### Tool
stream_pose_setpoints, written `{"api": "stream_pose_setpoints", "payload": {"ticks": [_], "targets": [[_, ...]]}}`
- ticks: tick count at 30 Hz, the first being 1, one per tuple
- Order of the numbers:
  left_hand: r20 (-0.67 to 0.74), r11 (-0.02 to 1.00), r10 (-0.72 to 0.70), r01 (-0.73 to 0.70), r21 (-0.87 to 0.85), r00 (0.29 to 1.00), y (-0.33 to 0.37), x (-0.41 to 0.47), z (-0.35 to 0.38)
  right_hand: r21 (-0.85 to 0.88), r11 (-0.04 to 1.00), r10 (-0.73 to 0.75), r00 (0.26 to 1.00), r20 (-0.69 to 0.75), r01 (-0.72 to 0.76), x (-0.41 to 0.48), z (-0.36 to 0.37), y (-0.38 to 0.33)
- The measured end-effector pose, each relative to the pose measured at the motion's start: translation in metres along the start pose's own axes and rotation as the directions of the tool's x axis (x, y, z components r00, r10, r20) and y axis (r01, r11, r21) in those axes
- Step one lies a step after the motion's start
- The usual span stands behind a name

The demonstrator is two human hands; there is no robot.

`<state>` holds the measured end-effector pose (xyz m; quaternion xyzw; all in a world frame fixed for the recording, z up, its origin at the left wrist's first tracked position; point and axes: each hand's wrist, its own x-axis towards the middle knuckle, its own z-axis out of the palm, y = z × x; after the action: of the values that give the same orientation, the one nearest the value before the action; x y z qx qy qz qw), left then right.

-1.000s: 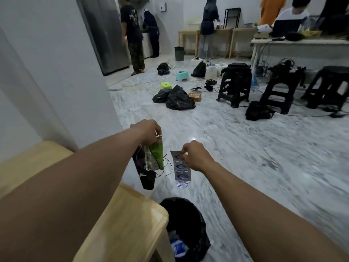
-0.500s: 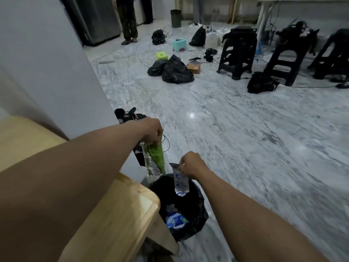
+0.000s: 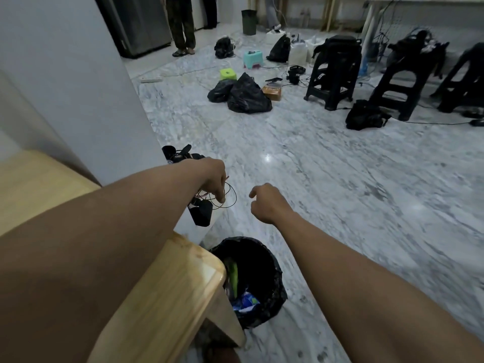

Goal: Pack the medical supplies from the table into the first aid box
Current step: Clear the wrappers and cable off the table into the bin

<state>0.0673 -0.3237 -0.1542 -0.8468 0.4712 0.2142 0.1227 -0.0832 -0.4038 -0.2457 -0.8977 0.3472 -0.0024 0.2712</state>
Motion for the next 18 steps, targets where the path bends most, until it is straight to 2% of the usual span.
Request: {"api": "stream_pose_setpoints", "payload": {"ticks": [8,18], "targets": [[-0.267,0.992,-0.051,0.08,0.101,0.962,-0.017,-0.066,-0.027,-0.058,0.991,-0.127,0.987,-0.101,0.122,-0.022,-0.064,-0.053],[-0.551,0.965,-0.198,0.26,0.036,0.811,-0.045,-0.234,-0.051,-0.187,0.921,-0.37,0.919,-0.134,0.343,-0.105,-0.145,-0.166]]}}
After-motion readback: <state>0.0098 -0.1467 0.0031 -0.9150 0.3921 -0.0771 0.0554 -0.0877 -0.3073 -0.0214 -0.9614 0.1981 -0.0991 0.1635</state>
